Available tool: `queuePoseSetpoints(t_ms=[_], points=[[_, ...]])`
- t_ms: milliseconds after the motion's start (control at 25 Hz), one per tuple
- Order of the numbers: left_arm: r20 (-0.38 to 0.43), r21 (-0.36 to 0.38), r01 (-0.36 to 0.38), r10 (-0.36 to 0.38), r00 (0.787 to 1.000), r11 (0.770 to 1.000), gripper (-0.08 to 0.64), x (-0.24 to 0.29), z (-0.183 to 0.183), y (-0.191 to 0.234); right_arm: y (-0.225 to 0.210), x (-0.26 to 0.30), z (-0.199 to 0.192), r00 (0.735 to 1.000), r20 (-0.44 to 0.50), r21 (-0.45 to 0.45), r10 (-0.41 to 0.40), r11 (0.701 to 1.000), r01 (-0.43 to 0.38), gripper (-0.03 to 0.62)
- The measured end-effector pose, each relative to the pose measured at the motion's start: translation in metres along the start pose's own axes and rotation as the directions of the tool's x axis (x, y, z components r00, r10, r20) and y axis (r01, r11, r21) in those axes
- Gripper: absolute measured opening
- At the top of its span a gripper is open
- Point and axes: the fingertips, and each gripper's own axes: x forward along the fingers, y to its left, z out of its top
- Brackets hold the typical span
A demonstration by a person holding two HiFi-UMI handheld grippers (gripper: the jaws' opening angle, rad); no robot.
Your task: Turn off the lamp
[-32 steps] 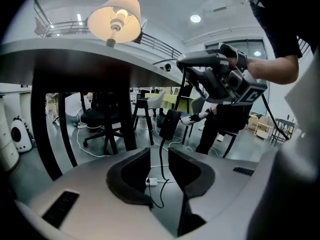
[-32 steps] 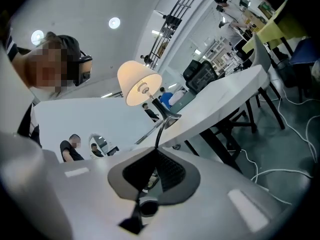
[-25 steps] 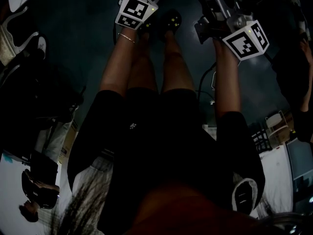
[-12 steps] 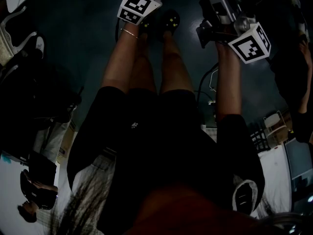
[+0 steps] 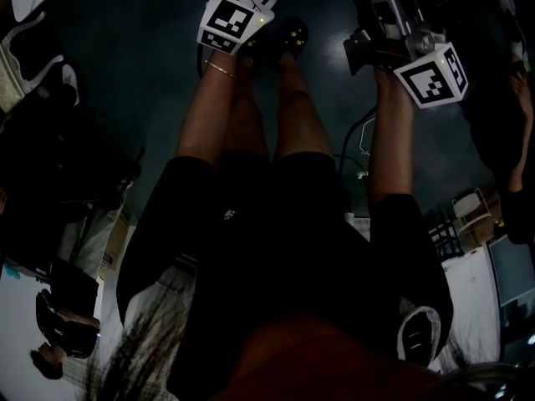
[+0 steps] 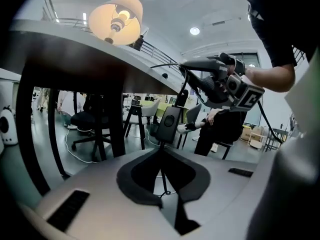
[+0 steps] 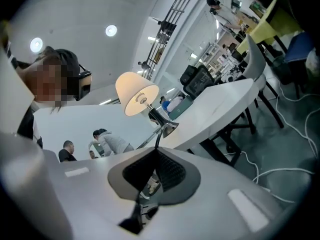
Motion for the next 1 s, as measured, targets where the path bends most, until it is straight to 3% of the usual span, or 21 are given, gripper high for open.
queuePoseSetpoints(t_ms=[320, 640, 1000], points=[[0.057, -0.025, -0.024, 0.025, 0.998, 0.999, 0.018, -0.017, 0.017, -0.013, -0.002, -0.009, 0.017, 0.996, 0.079, -0.084, -0.039, 0.995, 0.046, 0.011], [0.089, -0.002, -0.035, 0.035, 0.995, 0.999, 0.017, -0.032, 0.036, -0.019, -0.003, -0.018, 0.025, 0.99, 0.113, -0.165, -0.081, 0.981, 0.099, 0.021], [0.146, 0.04, -0.033, 0.027, 0.989, 0.999, 0.017, -0.047, 0.064, -0.024, 0.013, -0.024, 0.029, 0.986, 0.161, -0.217, -0.041, 0.973, 0.076, 0.043]])
